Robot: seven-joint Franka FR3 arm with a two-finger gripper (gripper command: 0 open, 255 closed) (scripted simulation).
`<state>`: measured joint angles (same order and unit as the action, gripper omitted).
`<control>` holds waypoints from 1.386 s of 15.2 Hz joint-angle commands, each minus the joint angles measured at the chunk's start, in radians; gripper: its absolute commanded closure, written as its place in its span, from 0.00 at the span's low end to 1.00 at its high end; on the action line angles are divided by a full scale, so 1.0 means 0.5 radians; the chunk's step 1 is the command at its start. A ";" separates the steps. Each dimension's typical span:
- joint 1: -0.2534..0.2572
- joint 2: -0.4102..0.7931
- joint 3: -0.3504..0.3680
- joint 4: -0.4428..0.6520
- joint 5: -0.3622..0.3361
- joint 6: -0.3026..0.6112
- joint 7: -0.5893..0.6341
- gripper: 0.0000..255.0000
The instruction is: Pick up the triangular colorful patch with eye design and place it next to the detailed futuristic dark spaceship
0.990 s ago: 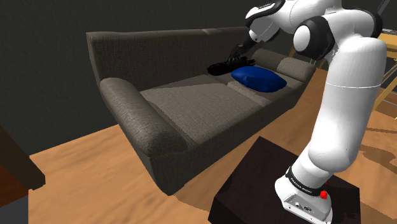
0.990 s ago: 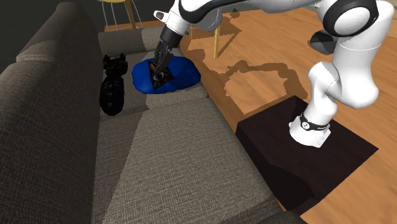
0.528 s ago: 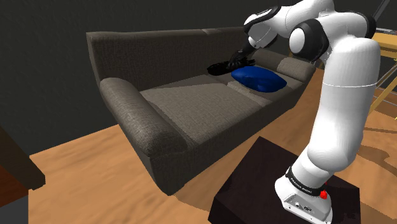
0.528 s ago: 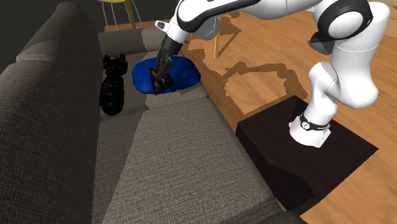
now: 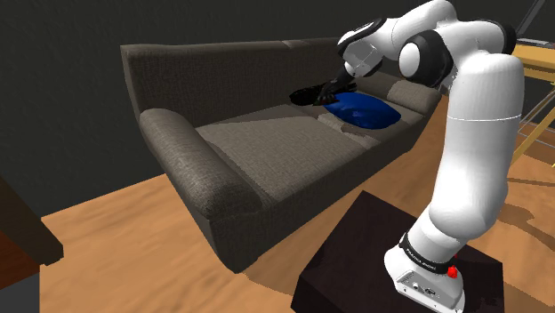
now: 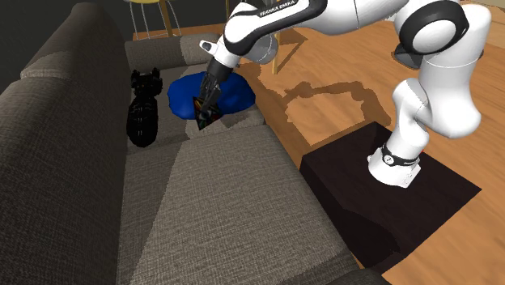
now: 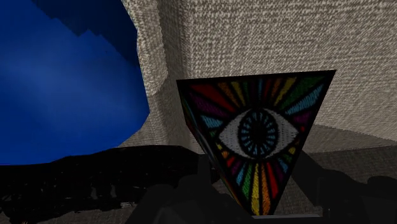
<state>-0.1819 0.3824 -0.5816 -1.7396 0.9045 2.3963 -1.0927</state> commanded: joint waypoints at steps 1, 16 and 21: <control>-0.010 0.024 0.018 -0.015 0.041 0.029 -0.039 1.00; -0.108 0.225 0.166 -0.086 0.362 0.210 -0.355 1.00; -0.136 0.280 0.204 -0.088 0.441 0.246 -0.431 1.00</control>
<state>-0.2456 0.5162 -0.4803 -1.7822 1.1203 2.5166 -1.3030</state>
